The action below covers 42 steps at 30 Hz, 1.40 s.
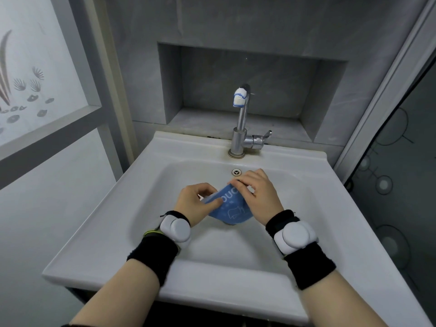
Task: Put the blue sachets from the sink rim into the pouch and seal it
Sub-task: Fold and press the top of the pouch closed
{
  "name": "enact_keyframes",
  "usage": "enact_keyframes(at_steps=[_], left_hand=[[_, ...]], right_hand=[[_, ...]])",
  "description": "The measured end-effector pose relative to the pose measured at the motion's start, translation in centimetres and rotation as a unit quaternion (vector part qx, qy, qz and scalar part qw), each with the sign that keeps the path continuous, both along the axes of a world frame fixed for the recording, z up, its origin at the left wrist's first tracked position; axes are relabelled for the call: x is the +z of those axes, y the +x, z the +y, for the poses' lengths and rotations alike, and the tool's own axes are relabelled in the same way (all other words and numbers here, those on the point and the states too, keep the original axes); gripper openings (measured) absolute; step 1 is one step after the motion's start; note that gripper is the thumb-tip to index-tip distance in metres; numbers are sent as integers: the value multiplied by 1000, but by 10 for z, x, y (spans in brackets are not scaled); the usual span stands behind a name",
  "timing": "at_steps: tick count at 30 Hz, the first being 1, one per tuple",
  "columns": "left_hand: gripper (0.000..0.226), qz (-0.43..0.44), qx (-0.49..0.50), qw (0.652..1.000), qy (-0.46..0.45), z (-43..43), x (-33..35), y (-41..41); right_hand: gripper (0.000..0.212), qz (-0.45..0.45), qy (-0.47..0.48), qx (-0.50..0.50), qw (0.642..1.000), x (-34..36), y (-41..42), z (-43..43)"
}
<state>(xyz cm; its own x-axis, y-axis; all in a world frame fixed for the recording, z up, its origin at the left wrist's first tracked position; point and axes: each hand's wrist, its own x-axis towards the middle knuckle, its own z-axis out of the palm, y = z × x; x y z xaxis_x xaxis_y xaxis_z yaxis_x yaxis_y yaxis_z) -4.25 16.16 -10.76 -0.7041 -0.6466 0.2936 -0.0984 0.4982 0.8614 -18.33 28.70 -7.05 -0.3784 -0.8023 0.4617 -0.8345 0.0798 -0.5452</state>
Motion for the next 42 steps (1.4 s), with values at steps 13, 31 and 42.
enact_keyframes(at_steps=[13,31,42], left_hand=[[7,31,17,998,-52,3,3,-3],[10,8,63,997,-42,-2,4,-3],[18,67,92,988,108,-5,9,0]], right_hand=[[5,-81,-46,-20,995,-7,12,-3],[8,-87,-84,-59,991,5,13,-1],[10,-171,-102,-95,975,6,3,-2]])
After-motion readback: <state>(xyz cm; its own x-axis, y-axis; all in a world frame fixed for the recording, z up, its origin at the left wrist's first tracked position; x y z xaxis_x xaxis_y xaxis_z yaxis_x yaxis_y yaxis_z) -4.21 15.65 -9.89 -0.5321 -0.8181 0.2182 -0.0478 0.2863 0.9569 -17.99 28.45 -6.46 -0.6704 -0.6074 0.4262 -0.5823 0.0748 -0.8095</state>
